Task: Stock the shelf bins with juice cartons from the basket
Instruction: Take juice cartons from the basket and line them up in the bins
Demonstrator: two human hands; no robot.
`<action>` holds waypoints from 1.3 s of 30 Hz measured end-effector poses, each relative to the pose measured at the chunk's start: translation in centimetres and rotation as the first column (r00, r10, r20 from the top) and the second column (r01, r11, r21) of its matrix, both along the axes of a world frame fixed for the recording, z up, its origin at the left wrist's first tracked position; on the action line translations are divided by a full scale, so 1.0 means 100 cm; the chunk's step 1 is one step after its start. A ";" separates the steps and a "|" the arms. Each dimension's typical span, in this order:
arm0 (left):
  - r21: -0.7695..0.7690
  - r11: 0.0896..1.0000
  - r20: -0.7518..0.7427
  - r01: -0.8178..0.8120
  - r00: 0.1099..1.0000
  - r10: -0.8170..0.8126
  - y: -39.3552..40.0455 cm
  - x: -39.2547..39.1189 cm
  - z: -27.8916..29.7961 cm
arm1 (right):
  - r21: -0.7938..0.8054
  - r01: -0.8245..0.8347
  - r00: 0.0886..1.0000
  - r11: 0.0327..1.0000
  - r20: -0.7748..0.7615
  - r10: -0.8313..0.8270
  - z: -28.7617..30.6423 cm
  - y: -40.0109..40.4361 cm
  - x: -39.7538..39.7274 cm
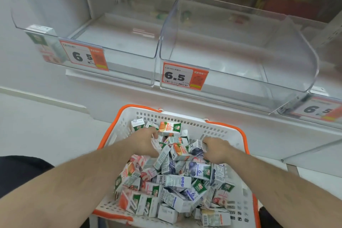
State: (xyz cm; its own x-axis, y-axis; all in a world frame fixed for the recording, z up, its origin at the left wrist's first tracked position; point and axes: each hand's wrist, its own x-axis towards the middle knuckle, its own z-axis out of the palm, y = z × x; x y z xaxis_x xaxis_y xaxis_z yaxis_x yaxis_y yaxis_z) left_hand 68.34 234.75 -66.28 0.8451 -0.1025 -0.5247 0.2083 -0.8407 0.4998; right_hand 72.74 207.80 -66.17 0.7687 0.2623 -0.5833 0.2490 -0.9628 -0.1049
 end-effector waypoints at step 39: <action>-0.435 0.891 0.601 0.128 0.778 0.182 -0.193 0.019 0.195 | 0.789 -0.111 0.581 0.604 0.545 -0.604 0.220 -0.066 -0.045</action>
State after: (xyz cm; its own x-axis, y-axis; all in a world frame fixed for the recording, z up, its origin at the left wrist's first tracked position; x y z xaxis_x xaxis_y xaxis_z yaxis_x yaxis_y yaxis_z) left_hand 70.22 215.50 -46.78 0.9671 -0.1555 0.2013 -0.2530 -0.5035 0.8261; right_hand 68.21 201.19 -44.17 0.8879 -0.0032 0.4601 0.3362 -0.6781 -0.6536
